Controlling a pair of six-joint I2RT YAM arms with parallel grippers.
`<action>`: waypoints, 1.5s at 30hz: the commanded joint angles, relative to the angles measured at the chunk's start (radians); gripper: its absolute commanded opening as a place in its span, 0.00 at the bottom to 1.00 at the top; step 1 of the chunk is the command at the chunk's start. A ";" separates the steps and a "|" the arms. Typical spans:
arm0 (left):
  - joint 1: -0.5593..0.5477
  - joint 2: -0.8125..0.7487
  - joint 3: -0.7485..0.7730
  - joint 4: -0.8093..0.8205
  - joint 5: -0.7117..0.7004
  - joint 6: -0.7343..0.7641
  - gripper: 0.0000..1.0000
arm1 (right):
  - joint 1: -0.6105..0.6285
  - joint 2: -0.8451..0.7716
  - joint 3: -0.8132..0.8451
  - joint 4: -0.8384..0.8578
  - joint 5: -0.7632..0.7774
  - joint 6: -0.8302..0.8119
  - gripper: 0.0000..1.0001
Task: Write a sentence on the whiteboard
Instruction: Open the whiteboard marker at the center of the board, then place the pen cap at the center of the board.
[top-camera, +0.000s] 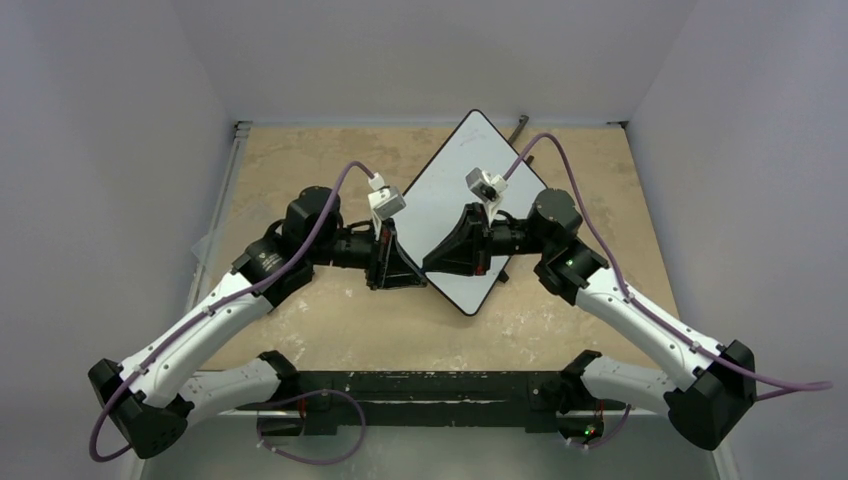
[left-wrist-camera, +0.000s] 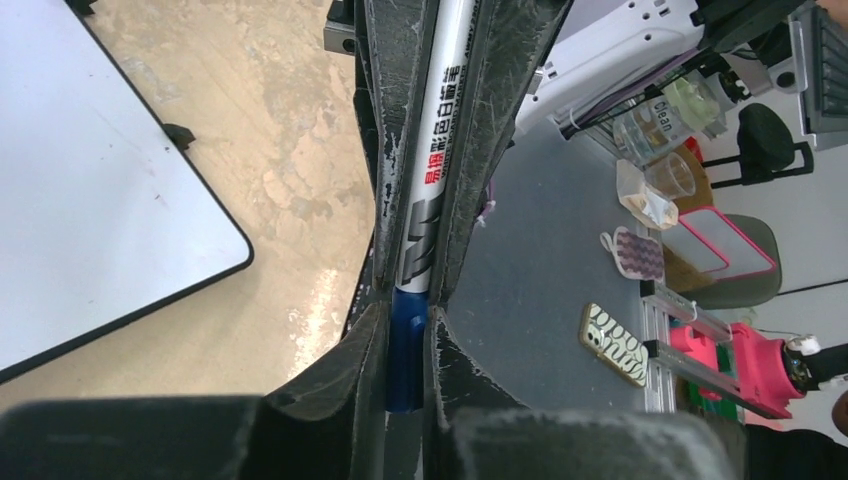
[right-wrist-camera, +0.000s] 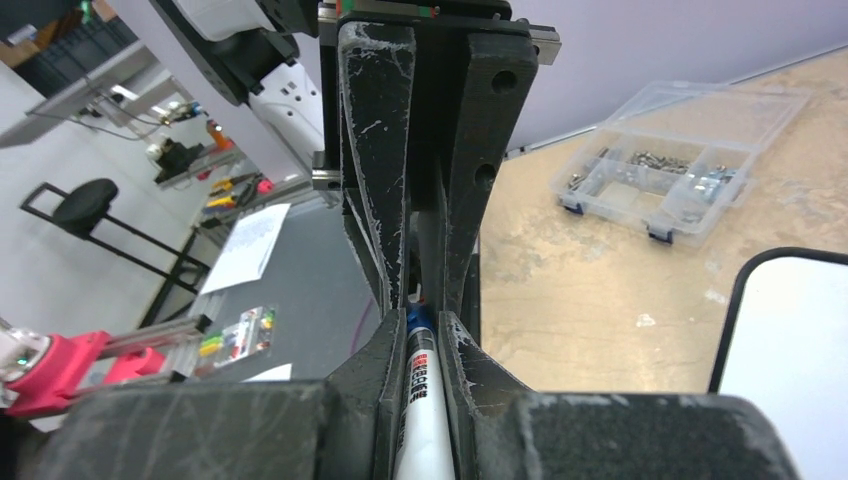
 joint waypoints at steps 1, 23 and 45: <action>-0.010 0.009 -0.013 0.074 -0.018 -0.026 0.01 | 0.011 -0.049 0.004 0.078 -0.015 0.032 0.00; -0.022 -0.153 -0.193 0.018 -0.442 0.025 0.00 | -0.011 0.011 0.195 -0.313 0.262 0.019 0.00; -0.050 -0.257 -0.247 -0.023 -0.678 -0.003 0.00 | -0.128 0.042 0.205 -0.361 0.223 0.042 0.00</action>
